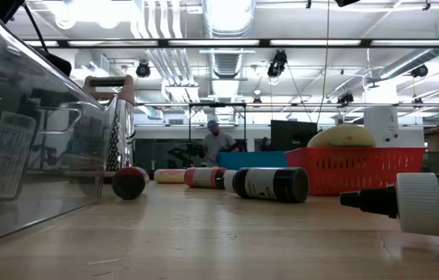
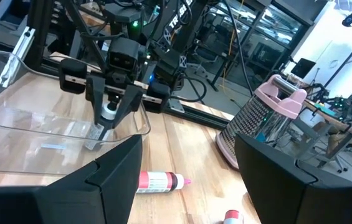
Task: Pick & Place Food Item
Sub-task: Put the middle black food coloring bottle into the transparent bin, then put the top black food coloring bottle into the transparent bin
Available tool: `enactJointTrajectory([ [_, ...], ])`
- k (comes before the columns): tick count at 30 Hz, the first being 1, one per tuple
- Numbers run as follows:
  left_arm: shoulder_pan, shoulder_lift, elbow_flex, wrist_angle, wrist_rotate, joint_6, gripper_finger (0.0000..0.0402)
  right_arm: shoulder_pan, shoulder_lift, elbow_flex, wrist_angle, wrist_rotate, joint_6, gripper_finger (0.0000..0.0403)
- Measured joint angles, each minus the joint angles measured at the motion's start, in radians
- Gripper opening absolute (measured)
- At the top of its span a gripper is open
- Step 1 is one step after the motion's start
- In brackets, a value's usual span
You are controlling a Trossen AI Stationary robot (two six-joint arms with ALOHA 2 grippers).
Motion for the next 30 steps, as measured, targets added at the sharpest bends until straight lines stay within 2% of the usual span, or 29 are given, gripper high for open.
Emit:
enactJointTrajectory([
  [3,0.0,0.0,0.0,0.011,0.016,0.0,0.016,0.0,0.0,0.0,0.0,0.0,0.0,0.0251],
  [5,0.0,0.0,0.0,0.018,0.035,0.0,0.0168,0.0,0.0,0.0,0.0,0.0,0.0,0.0251],
  [10,0.0,0.0,0.0,0.037,0.053,0.013,0.0167,0.0,0.0,0.0,0.0,0.001,0.0,0.0251],
  [15,-0.002,-0.006,0.0,0.106,0.053,0.093,0.0163,0.0,0.0,0.0,0.001,0.001,0.002,0.0251],
  [22,-0.002,-0.084,0.0,0.124,0.031,0.197,0.0162,-0.009,0.0,0.002,-0.023,-0.013,0.058,0.025],
  [25,-0.002,-0.137,0.0,0.126,-0.067,0.246,0.0162,-0.047,0.0,0.038,-0.172,-0.088,0.193,0.0244],
  [28,0.002,-0.194,0.0,0.125,-0.164,0.29,0.0162,-0.111,0.003,0.113,-0.44,-0.214,0.379,0.0234],
  [30,0.01,-0.228,0.0,0.125,-0.191,0.31,0.0163,-0.15,0.02,0.171,-0.602,-0.279,0.472,0.0229],
])
